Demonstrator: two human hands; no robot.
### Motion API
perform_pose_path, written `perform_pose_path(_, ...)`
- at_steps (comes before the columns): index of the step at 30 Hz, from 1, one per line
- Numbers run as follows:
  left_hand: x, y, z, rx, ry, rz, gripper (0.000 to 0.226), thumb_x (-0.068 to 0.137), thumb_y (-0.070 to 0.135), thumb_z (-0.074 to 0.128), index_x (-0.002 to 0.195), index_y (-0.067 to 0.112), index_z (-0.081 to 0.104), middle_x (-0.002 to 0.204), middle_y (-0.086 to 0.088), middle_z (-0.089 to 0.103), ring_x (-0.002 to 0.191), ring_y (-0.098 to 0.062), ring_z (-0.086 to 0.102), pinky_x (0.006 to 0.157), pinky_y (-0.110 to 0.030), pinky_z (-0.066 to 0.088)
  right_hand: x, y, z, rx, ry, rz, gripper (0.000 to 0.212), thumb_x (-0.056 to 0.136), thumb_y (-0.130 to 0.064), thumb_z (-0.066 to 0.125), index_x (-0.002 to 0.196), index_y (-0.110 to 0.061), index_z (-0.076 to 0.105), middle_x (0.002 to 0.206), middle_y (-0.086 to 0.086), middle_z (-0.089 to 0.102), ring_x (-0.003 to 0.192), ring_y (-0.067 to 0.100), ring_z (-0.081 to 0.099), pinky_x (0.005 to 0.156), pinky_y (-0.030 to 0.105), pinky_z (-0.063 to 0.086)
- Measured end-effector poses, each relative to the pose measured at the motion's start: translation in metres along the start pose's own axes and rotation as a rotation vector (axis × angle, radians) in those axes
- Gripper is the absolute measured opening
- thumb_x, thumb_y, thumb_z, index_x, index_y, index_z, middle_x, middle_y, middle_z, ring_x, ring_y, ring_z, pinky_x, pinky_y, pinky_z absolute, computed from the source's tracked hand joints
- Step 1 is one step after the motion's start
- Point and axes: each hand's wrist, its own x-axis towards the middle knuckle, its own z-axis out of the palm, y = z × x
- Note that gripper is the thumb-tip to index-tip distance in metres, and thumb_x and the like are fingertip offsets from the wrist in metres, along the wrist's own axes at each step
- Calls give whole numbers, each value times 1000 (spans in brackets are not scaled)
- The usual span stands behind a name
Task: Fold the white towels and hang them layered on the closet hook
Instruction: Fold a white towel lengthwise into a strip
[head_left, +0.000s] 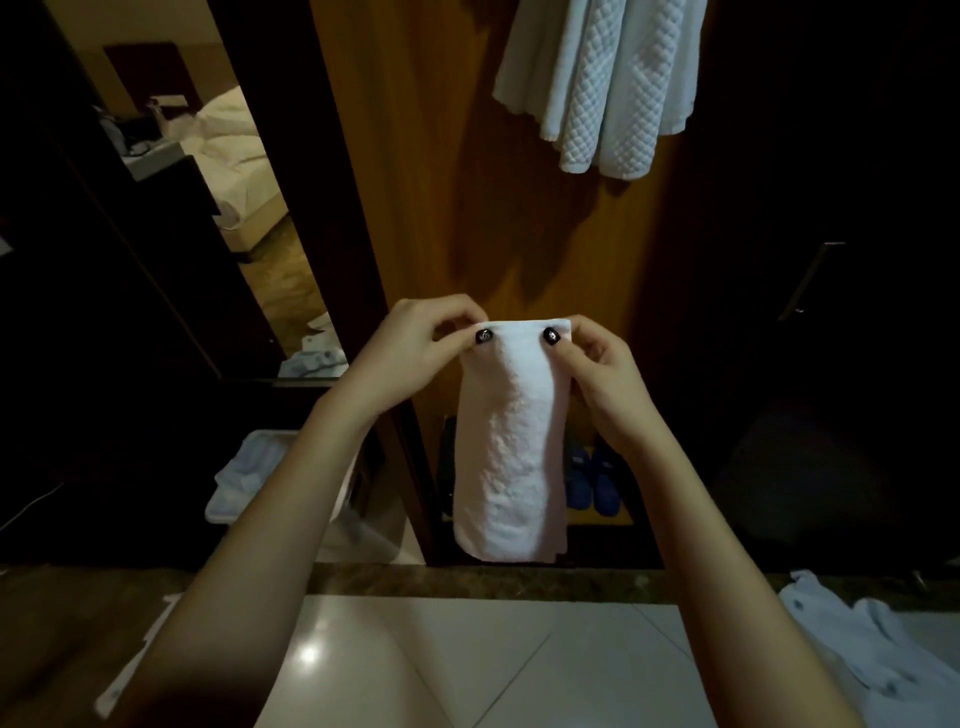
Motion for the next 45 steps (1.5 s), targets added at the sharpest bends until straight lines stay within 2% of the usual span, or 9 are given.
perform_pose_path(4, -4, 12, -6, -104, -13, 55, 10, 90, 19, 65, 84, 13, 59, 79, 15, 55, 75, 3, 50, 67, -10, 37, -2, -9, 2, -51, -4, -40, 12, 97, -15, 60, 95, -14, 71, 80, -6, 72, 72, 4, 66, 59, 15, 48)
perform_pose_path(12, -6, 34, -13, -108, -54, 88, 16, 80, 22, 71, 80, 19, 55, 80, 15, 51, 72, -3, 47, 65, -19, 36, -1, -31, 10, -100, -17, -127, 15, 86, -1, 68, 88, -15, 73, 110, -1, 67, 100, 0, 64, 84, 20, 52)
perform_pose_path(16, -7, 34, -18, -121, -66, 66, 13, 81, 23, 69, 81, 17, 57, 91, 1, 53, 84, -13, 52, 76, -25, 41, 0, -41, 8, -67, -98, -118, 13, 85, -1, 69, 88, -12, 75, 98, -4, 75, 94, 10, 69, 78, 20, 53)
perform_pose_path(21, -12, 35, -18, -272, 19, 30, 13, 78, 20, 70, 77, 21, 58, 109, 8, 56, 100, -4, 55, 84, -16, 44, 3, -52, 7, -144, -132, -94, 7, 84, -9, 72, 85, -15, 77, 93, -2, 76, 93, 11, 71, 77, 18, 53)
perform_pose_path(25, -13, 36, -18, -344, -5, 18, 12, 81, 16, 67, 75, 17, 56, 116, 8, 62, 113, -9, 59, 91, -23, 50, 2, -58, 10, -245, -150, -108, 11, 84, -15, 74, 75, -21, 74, 77, -5, 73, 77, 8, 67, 71, 18, 51)
perform_pose_path(31, -14, 41, -19, -394, -13, -2, 20, 88, 0, 63, 77, 14, 54, 114, 1, 68, 108, -14, 65, 84, -27, 53, 1, -58, 19, -201, 6, -98, 12, 83, -14, 77, 77, -5, 71, 73, 6, 69, 71, 15, 63, 66, 28, 48)
perform_pose_path(38, -8, 41, -16, -491, 82, 23, 24, 84, 1, 63, 94, 20, 52, 131, 2, 59, 109, -33, 63, 81, -48, 56, 10, -52, 20, -274, 48, -40, 16, 84, -25, 76, 89, -15, 64, 78, 2, 65, 73, 17, 64, 69, 33, 50)
perform_pose_path(42, -4, 32, -6, -563, 208, -95, 48, 83, 20, 75, 122, 23, 48, 134, -2, 56, 125, -15, 54, 95, -34, 52, 19, -58, 23, -225, 121, -129, 17, 86, -20, 75, 78, -19, 60, 71, -6, 59, 65, 5, 54, 57, 17, 42)
perform_pose_path(45, -11, 27, 16, -652, 177, -291, 52, 73, 41, 73, 117, 19, 59, 117, 2, 69, 111, -14, 64, 81, -21, 54, 26, -62, 25, -224, 206, -184, 14, 86, -21, 75, 82, -19, 61, 76, -5, 62, 71, 6, 57, 61, 19, 44)
